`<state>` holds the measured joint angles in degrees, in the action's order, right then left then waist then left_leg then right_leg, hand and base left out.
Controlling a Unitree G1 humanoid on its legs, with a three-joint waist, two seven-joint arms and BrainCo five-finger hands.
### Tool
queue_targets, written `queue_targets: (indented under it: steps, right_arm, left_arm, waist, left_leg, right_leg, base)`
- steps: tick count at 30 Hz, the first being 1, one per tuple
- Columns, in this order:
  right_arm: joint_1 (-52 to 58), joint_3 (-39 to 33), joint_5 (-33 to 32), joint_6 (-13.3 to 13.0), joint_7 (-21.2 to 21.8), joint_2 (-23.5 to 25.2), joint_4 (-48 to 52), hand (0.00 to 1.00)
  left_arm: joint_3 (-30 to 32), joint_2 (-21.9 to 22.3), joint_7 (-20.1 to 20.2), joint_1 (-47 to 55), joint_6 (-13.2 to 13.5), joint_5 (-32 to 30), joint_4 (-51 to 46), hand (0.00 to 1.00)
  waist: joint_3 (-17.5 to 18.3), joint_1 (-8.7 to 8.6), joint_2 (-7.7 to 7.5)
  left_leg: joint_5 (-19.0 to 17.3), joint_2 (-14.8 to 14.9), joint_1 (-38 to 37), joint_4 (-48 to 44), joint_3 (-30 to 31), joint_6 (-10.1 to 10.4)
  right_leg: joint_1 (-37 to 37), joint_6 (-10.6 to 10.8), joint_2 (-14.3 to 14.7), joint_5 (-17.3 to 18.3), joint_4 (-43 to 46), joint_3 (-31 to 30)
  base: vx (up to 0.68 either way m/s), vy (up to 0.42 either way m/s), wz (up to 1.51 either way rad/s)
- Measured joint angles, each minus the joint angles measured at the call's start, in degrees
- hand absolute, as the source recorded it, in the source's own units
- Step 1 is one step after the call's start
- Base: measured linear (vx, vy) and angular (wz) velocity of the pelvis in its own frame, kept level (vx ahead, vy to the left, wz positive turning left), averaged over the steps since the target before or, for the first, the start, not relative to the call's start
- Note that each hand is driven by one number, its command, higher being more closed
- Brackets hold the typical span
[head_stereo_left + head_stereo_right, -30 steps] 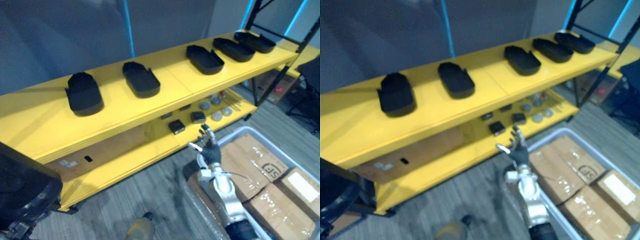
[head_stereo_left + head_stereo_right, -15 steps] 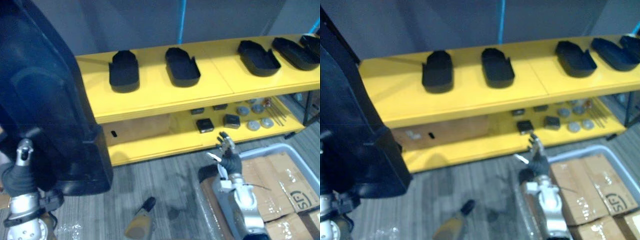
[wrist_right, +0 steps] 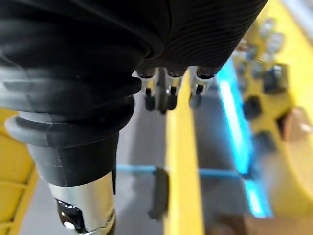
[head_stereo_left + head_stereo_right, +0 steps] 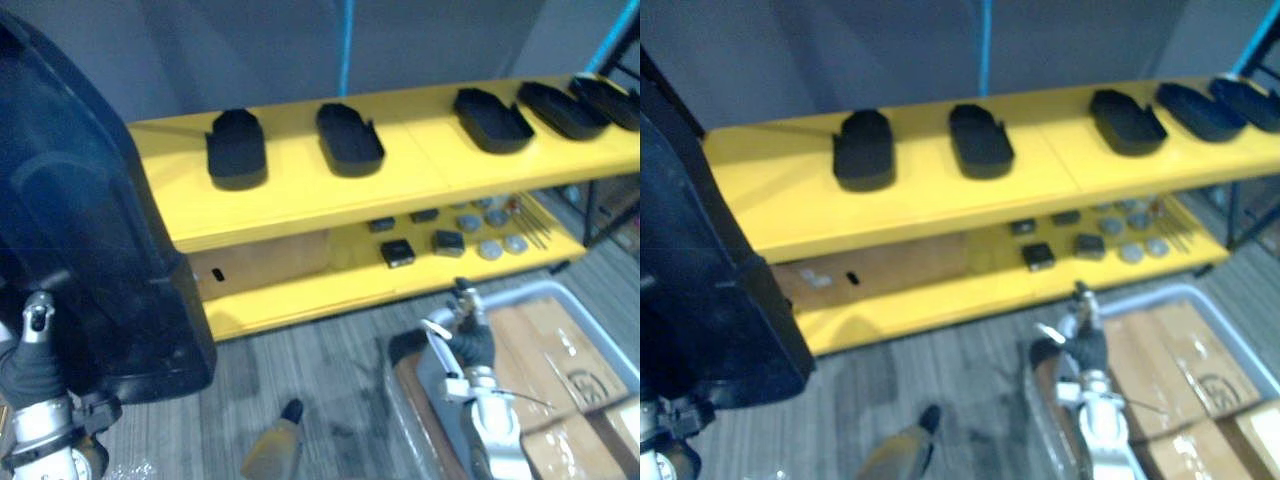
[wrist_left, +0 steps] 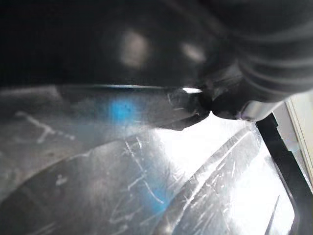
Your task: Walk over and take plastic housings, then place them on the shelf
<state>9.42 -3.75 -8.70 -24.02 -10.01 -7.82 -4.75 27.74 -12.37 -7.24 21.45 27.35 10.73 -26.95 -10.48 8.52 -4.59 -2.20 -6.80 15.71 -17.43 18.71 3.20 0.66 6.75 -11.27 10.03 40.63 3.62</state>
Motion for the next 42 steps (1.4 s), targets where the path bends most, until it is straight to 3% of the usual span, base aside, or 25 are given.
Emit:
queue_targets:
  steps: [1, 2, 4, 6, 8, 10, 13, 14, 16, 18, 23, 29, 33, 36, 37, 39, 42]
  right_arm:
    - [-1.4, -1.1, 0.2, 0.0, -1.2, 1.0, 0.0, 0.00]
    - [-2.8, -2.1, 0.8, -0.3, -1.8, 1.5, -0.2, 0.00]
    - [-4.3, -2.7, 1.7, -0.6, -2.2, 1.4, 0.4, 0.00]
    - [-3.4, -4.1, 1.7, -0.7, -2.5, 1.3, 2.9, 0.00]
    - [-0.5, -6.5, 1.7, -0.8, -3.2, 1.1, 7.8, 0.00]
    - [0.6, -7.3, 1.6, -0.9, -4.0, 0.7, 11.3, 0.00]
    - [-0.1, -7.5, 0.3, -1.9, -3.9, -0.3, 14.1, 0.00]
    - [-1.1, -7.5, -0.3, -2.0, -3.7, -0.8, 14.0, 0.00]
    - [-2.4, -7.5, -0.3, -2.0, -3.8, -1.5, 13.9, 0.00]
    - [-2.8, -8.1, -0.3, -2.0, -3.8, -1.6, 13.2, 0.00]
    - [-2.6, -9.8, -2.7, -2.1, -3.1, -1.3, 12.3, 0.00]
    - [-3.1, -9.5, -5.6, -2.7, 0.2, 0.9, 12.2, 0.00]
    - [-3.2, -8.0, -6.3, -2.7, 0.0, 1.2, 12.7, 0.00]
    - [-3.6, -6.9, -6.1, -2.4, -1.0, 1.2, 13.1, 0.00]
    - [-3.6, -7.1, -5.9, -2.0, -1.6, 1.2, 13.1, 0.00]
    - [-3.3, -8.6, -4.6, -1.9, -2.6, 1.0, 13.1, 0.00]
    - [-3.2, -9.9, -4.5, -1.8, -2.5, 0.4, 13.1, 0.00]
  left_arm:
    - [0.0, -0.9, -0.8, -0.9, -0.2, -0.4, 0.0, 1.00]
    - [-0.4, -0.7, -2.0, -1.5, -0.9, -0.6, 0.1, 1.00]
    - [-1.7, -0.6, -3.7, -2.2, -1.8, -0.6, 0.1, 1.00]
    - [-3.4, -0.7, -4.2, -3.1, -2.6, -1.3, 0.1, 1.00]
    - [-7.5, -0.5, -5.2, -4.4, -3.2, -2.0, 0.1, 1.00]
    - [-9.3, 0.0, -5.2, -4.0, -4.0, -1.2, -0.1, 1.00]
    - [-10.3, 2.5, -6.1, -1.4, -5.6, -1.8, -1.7, 1.00]
    - [-10.3, 5.0, -6.2, -0.1, -5.9, -2.1, -1.7, 1.00]
    - [-10.5, 7.4, -6.1, 1.1, -6.0, -2.4, -1.7, 1.00]
    - [-10.3, 8.5, -6.3, 1.0, -5.8, -2.7, -1.7, 1.00]
    - [-10.3, 8.5, -7.8, -0.6, -5.8, -4.6, -1.3, 1.00]
    - [-9.5, 8.3, -12.5, -2.7, -6.6, -10.3, 1.8, 1.00]
    - [-6.7, 8.2, -12.7, -2.8, -7.3, -13.0, 1.8, 1.00]
    - [-5.0, 8.2, -12.6, -1.7, -8.0, -13.5, 1.7, 1.00]
    - [-4.8, 8.2, -12.3, -1.3, -8.4, -13.5, 1.5, 1.00]
    - [-3.9, 8.2, -12.0, -1.3, -8.7, -13.7, 1.4, 1.00]
    - [-1.4, 7.9, -11.8, -1.2, -8.8, -13.9, 1.5, 1.00]
  waist:
    - [0.1, -0.06, -1.09]
    - [-0.4, -0.48, -0.52]
    - [-0.6, -1.91, 0.70]
    - [-0.8, -3.48, 2.02]
    - [-0.5, -4.54, 1.65]
    - [-0.3, -4.57, 1.41]
    - [1.1, -2.81, -0.53]
    - [1.5, -2.28, -0.32]
    - [2.1, -2.31, 1.67]
    - [3.1, -2.50, 3.38]
    - [4.1, -3.56, 4.85]
    - [5.4, -4.12, 4.16]
    - [5.6, -4.20, 4.22]
    - [6.3, -3.29, 5.03]
    - [6.4, -3.20, 5.25]
    - [7.0, -4.65, 5.63]
    - [7.5, -4.22, 6.37]
  left_leg:
    - [-0.8, -0.5, -1.7, 1.4, 0.2, -0.8]
    - [-1.0, -0.3, -4.8, 3.0, 1.1, -2.6]
    - [-1.7, 0.3, -6.8, 3.2, 2.5, -3.6]
    - [-2.0, 0.9, -8.6, 3.3, 4.6, -3.5]
    - [-2.5, 0.1, -10.2, 3.2, 6.3, -2.7]
    - [-3.1, -0.1, -10.8, 3.2, 5.2, -1.8]
    - [-5.5, 0.0, -10.4, 2.8, 0.2, -0.9]
    - [-6.8, 1.0, -9.6, 1.5, -0.7, 0.1]
    - [-7.6, 3.4, -8.5, 1.3, -2.5, 0.1]
    - [-7.6, 6.0, -10.1, 4.5, -5.1, 0.0]
    - [-7.3, 6.8, -12.8, 7.1, -6.8, -0.1]
    - [-6.7, 6.0, -13.9, 7.8, -6.5, -0.9]
    - [-4.5, 5.2, -13.9, 9.7, -4.4, -0.2]
    - [-2.8, 5.2, -13.6, 11.5, -3.4, 0.5]
    - [-2.0, 5.2, -13.5, 12.2, -4.4, 0.9]
    - [-2.1, 8.2, -12.3, 12.8, -15.0, 0.4]
    - [0.9, 7.8, -12.6, 14.3, -17.8, 0.3]
  right_leg:
    - [-3.0, -0.8, -0.8, -6.8, 5.4, -0.4]
    - [-7.0, -2.8, -1.9, -8.6, 12.5, 0.0]
    - [-10.1, -5.6, -0.5, -1.2, 13.4, 0.8]
    - [-12.3, -6.2, 2.6, 2.5, 7.3, 0.3]
    - [-13.2, -5.0, 5.2, 3.1, -1.6, -4.0]
    - [-12.5, -3.8, 4.9, 2.3, -6.2, -4.2]
    - [-9.9, -3.1, 3.5, -1.4, -17.7, -3.4]
    - [-7.4, -1.9, 4.2, 0.0, -22.5, -2.4]
    - [-6.9, -2.8, 6.3, -1.3, -25.2, -1.8]
    - [-6.4, -3.5, 8.2, -1.9, -26.5, -1.9]
    - [-4.5, -3.4, 8.6, -2.5, -28.5, -2.1]
    - [-1.4, -3.0, 7.6, -4.0, -32.8, -0.8]
    - [-0.6, -3.2, 6.5, -3.8, -33.2, 2.9]
    - [-0.3, -3.5, 6.0, -3.7, -33.2, 5.7]
    - [0.5, -3.6, 5.6, -3.5, -33.2, 7.5]
    - [1.4, -3.3, 4.4, -2.9, -32.9, 11.6]
    - [1.2, -2.3, 2.7, -1.5, -31.5, 12.6]
  base:
    - [0.08, 0.186, 0.16]
    - [0.06, 0.165, 0.10]
    - [-0.08, 0.124, 0.32]
    - [-0.13, 0.098, 0.63]
    - [0.15, 0.032, 0.88]
    - [0.27, -0.035, 0.68]
    - [0.23, -0.142, 0.21]
    - [0.16, -0.247, -0.02]
    - [0.09, -0.191, -0.06]
    - [0.08, -0.134, -0.17]
    - [0.05, -0.012, -0.16]
    - [0.00, 0.043, 0.02]
    - [-0.02, -0.009, 0.45]
    - [-0.04, -0.015, 0.50]
    - [-0.06, 0.001, 0.81]
    - [-0.05, -0.022, 1.00]
    - [-0.02, 0.076, 0.39]
